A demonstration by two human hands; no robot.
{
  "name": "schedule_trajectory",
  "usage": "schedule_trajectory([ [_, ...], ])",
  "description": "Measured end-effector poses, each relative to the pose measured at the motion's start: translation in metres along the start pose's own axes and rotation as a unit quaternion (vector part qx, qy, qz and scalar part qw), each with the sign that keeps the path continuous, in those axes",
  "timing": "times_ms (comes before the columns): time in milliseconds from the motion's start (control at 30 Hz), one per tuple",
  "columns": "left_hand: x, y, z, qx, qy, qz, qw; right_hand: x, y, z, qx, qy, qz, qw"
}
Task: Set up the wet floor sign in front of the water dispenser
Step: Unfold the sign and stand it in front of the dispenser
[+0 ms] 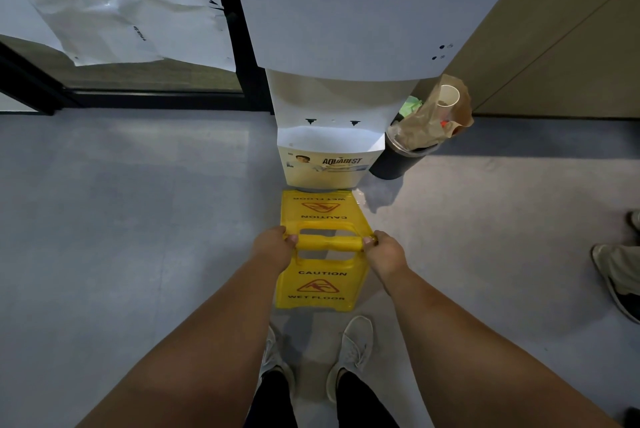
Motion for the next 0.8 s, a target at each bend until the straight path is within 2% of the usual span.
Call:
schedule_trajectory([
  [433,0.0021,-0.0007,0.0040,-0.003,-0.002,0.009,1.000,0.0002,-0.0075,0.0003,0.007,-0.004,-0.017,1.000],
  [600,0.0048,0.0010,0.0048,-0.004,-0.006,0.054,0.998,0.0005,-0.0055,0.0015,0.002,-0.001,-0.027,1.000],
  [800,-0.0036,-0.0015,0.0023,0.003,-0.022,0.058,0.998,-0.0016,0.0012,0.0027,-0.002,-0.008,-0.055,0.998],
])
Point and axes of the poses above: each hand's wrist, its own z-axis towards the middle knuckle, its own x-axis out of the back of the hand, y = z × x, the point moved 4 cm from there along z, towards the middle knuckle, and after that the axes turned 5 degrees about -x, right-handed, at the moved point
